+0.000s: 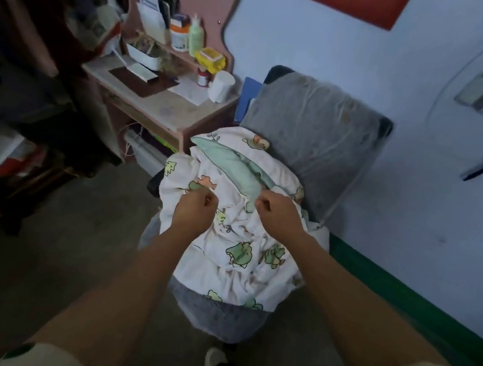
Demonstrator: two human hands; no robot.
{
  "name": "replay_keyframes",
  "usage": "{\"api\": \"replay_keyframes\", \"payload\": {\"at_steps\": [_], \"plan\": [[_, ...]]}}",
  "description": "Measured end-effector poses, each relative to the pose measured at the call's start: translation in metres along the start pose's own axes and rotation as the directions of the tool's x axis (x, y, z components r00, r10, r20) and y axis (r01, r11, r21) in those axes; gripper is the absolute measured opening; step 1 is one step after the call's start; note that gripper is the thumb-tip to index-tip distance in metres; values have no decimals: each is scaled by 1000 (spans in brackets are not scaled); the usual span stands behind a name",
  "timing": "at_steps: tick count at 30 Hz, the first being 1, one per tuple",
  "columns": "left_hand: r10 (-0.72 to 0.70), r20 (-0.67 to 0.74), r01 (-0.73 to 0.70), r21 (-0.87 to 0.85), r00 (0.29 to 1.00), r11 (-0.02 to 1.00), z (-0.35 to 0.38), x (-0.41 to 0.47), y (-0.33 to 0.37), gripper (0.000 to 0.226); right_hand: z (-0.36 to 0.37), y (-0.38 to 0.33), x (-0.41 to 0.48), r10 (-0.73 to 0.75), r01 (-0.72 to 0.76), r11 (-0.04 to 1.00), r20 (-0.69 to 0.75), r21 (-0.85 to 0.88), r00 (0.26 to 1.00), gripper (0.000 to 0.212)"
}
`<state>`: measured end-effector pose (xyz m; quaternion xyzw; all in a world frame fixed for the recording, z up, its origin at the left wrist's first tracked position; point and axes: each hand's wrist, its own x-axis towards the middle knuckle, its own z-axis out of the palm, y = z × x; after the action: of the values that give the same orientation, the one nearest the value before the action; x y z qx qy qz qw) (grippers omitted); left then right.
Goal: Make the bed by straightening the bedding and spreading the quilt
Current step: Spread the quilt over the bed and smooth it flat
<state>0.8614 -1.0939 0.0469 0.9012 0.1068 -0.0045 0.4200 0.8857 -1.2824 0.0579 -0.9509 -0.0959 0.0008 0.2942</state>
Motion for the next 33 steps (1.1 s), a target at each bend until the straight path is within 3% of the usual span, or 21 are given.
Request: {"api": "replay_keyframes", "payload": {"at_steps": [2, 3, 6, 9, 12, 16, 19, 22, 24, 26, 30, 33], "plan": [[-67, -8, 66, -61, 998, 996, 27, 34, -3, 22, 10, 37, 32, 61, -62, 998, 52, 21, 997, 15], [-109, 1, 109, -82, 994, 991, 43, 56, -7, 34, 15, 60, 52, 98, -100, 995, 82, 27, 992, 26], [-245, -1, 244, -55, 970, 968, 90, 117, -28, 65, 29, 119, 110, 210, -207, 978, 193, -36, 958, 84], [-429, 10, 429, 21, 903, 903, 123, 153, -46, 95, 44, 167, 159, 309, -256, 942, 264, -219, 913, 120], [-542, 35, 540, 37, 840, 841, 146, 177, -62, 120, 63, 198, 197, 343, -270, 927, 292, -261, 893, 136], [-713, 9, 712, 28, 701, 701, 180, 209, -102, 143, 101, 233, 239, 391, -321, 918, 397, -232, 830, 146], [-755, 21, 755, 0, 656, 656, 195, 222, -128, 151, 132, 247, 250, 364, -303, 931, 500, -201, 786, 148], [-727, 67, 730, -105, 683, 676, 217, 234, -172, 162, 173, 262, 256, 319, -297, 945, 573, -134, 755, 154], [-705, 96, 707, -211, 702, 675, 229, 238, -202, 168, 190, 267, 259, 260, -199, 965, 627, -168, 734, 136], [-668, 164, 683, -282, 726, 674, 236, 236, -214, 166, 203, 271, 259, 296, -196, 954, 626, -225, 721, 113], [-549, 205, 575, -459, 811, 678, 247, 237, -222, 154, 252, 307, 268, 316, -238, 949, 650, -209, 691, 109], [-522, 238, 568, -460, 819, 682, 249, 236, -222, 142, 243, 264, 261, 242, -141, 969, 678, -201, 694, 72]]}}
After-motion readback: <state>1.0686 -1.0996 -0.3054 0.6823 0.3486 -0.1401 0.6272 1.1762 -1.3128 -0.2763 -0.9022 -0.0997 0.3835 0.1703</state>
